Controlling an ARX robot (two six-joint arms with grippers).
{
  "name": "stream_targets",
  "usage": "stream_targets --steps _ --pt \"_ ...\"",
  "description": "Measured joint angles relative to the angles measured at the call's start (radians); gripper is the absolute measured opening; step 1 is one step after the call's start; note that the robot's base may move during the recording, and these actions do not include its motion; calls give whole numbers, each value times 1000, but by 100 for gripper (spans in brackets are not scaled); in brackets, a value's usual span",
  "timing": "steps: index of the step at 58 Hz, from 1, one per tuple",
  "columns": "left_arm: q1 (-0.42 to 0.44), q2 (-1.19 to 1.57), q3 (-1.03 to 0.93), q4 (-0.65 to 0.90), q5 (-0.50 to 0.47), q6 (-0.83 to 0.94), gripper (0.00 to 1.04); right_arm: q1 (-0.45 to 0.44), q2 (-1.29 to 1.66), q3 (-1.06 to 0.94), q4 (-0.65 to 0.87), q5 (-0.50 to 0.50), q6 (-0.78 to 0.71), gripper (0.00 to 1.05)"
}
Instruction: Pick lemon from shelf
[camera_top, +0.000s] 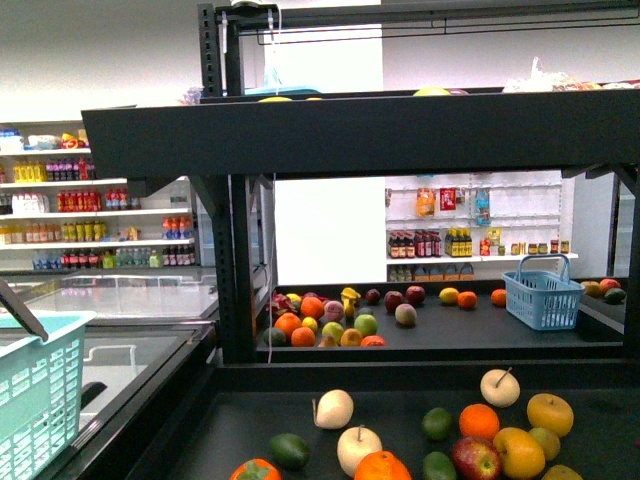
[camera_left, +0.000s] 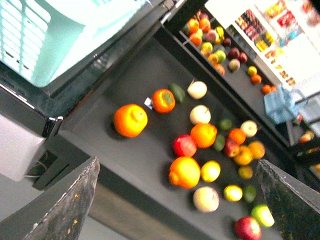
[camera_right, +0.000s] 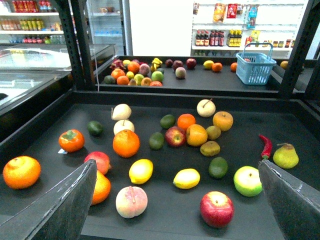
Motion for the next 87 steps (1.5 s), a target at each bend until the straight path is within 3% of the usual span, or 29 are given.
stream_targets --steps 8,16,44,87 --pt "131 267 184 53 40 -114 97 0 0 0 0 0 0 97" --pt "168 500 341 140 61 -197 97 0 0 0 0 0 0 97" --pt "122 1107 870 316 48 -558 97 0 0 0 0 0 0 97" --pt "80 1556 1405 233 -23 -603 97 0 0 0 0 0 0 97"
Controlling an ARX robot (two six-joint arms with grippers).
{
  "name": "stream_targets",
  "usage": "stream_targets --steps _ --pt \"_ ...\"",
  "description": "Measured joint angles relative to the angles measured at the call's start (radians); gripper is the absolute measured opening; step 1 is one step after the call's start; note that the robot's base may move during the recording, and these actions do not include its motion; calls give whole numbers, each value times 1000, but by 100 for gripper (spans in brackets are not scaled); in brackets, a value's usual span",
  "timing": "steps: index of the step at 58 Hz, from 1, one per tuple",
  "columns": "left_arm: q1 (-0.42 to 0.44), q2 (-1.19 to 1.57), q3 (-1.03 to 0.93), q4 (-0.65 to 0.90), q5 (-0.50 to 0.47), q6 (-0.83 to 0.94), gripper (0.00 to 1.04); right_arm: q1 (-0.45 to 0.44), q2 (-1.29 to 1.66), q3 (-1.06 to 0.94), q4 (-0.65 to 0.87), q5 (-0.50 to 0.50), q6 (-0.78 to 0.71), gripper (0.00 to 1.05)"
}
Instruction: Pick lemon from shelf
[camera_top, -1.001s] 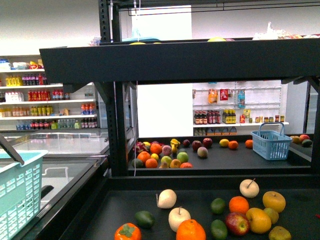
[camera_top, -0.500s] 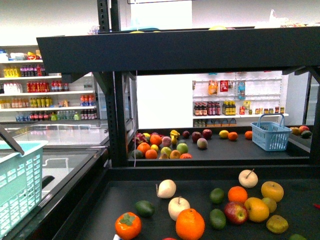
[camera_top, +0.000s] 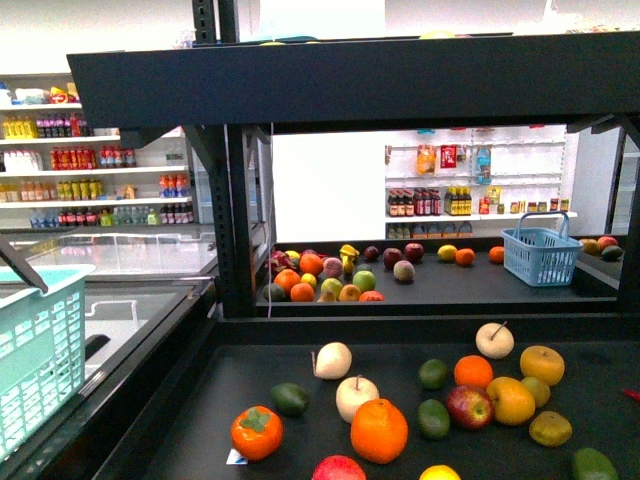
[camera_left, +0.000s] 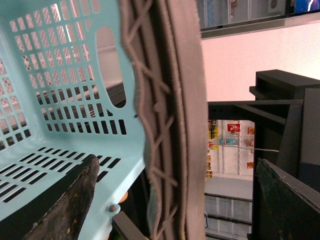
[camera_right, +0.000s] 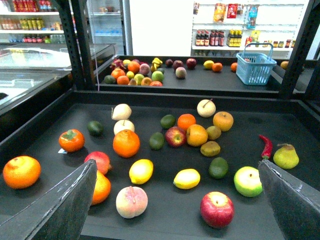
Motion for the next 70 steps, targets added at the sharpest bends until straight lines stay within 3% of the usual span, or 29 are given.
stream_targets --steps 16,30,40,52,70 --pt "-2 27 50 0 -3 11 95 0 0 0 0 0 0 97" --pt "-1 25 13 3 -5 21 44 0 0 0 0 0 0 97" --pt "-2 11 -11 4 -9 5 18 0 0 0 0 0 0 97" --pt "-17 -54 -80 11 12 57 17 0 0 0 0 0 0 97" --pt "-71 -278 -227 14 155 138 13 0 0 0 0 0 0 97"
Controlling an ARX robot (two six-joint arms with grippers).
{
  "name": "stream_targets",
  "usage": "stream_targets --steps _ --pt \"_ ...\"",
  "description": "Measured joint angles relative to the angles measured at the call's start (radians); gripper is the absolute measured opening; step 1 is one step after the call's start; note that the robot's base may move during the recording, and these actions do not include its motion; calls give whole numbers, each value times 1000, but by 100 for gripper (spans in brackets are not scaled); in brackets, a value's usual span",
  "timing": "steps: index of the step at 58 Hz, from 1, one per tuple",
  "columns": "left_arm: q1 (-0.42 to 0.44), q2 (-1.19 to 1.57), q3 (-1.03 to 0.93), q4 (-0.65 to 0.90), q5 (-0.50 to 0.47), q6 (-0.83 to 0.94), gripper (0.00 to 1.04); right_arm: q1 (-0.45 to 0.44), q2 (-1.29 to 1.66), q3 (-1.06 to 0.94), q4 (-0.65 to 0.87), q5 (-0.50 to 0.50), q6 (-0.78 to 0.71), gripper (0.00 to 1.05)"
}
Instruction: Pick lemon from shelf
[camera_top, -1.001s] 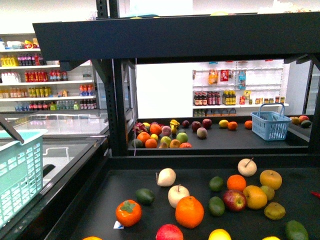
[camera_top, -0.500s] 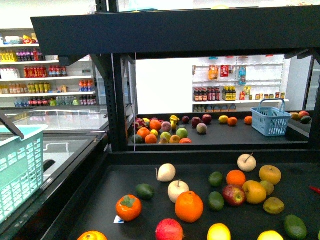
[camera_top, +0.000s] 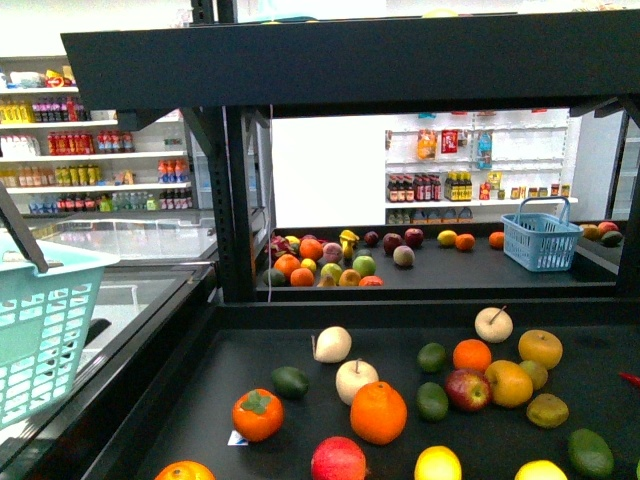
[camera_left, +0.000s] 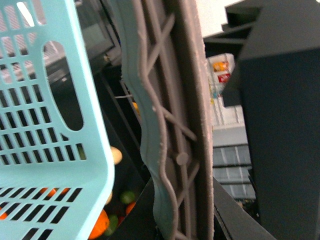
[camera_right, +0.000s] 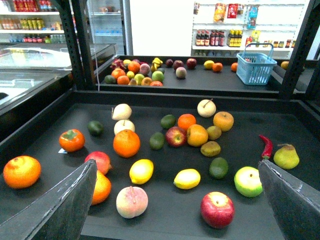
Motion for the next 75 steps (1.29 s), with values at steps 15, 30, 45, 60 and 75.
stream_targets --steps 15,30,45,60,75 --pt "-108 -194 -139 -48 61 68 10 0 0 0 0 0 0 97" --pt "-314 -242 -289 -25 88 100 10 0 0 0 0 0 0 97" --pt "-489 -203 -293 37 105 150 10 0 0 0 0 0 0 97" --pt "-634 -55 -227 87 103 164 10 0 0 0 0 0 0 97" --pt "-723 53 -137 131 101 209 10 0 0 0 0 0 0 97"
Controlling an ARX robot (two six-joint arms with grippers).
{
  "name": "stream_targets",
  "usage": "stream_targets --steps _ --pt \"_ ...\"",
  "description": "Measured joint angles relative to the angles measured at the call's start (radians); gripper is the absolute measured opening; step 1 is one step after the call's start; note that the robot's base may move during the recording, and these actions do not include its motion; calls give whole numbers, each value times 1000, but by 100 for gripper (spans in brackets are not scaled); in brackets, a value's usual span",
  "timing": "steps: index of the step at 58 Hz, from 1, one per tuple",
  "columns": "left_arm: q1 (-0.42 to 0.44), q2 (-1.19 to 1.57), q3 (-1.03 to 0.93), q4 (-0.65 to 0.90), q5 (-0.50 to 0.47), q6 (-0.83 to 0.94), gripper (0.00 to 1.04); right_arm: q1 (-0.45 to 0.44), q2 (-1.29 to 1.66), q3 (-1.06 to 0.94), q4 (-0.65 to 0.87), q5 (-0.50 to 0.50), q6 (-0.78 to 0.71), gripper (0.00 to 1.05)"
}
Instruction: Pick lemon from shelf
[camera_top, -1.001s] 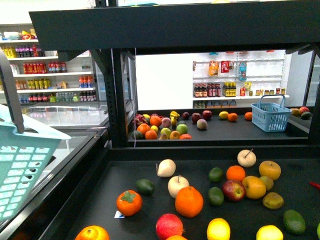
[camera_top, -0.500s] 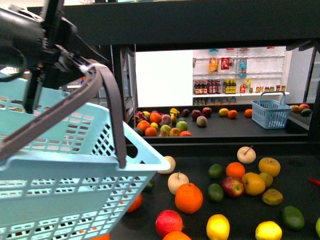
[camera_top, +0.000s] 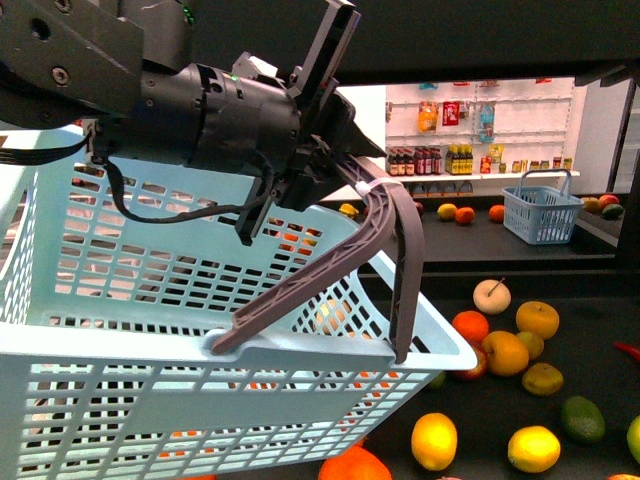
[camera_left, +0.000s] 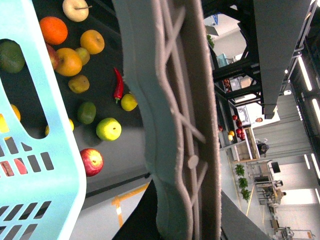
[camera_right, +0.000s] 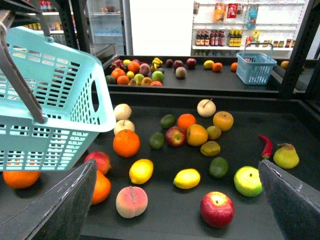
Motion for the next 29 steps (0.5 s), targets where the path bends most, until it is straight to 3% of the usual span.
stream_targets --steps 29 --pt "-63 75 14 71 -10 15 10 0 0 0 0 1 0 97"
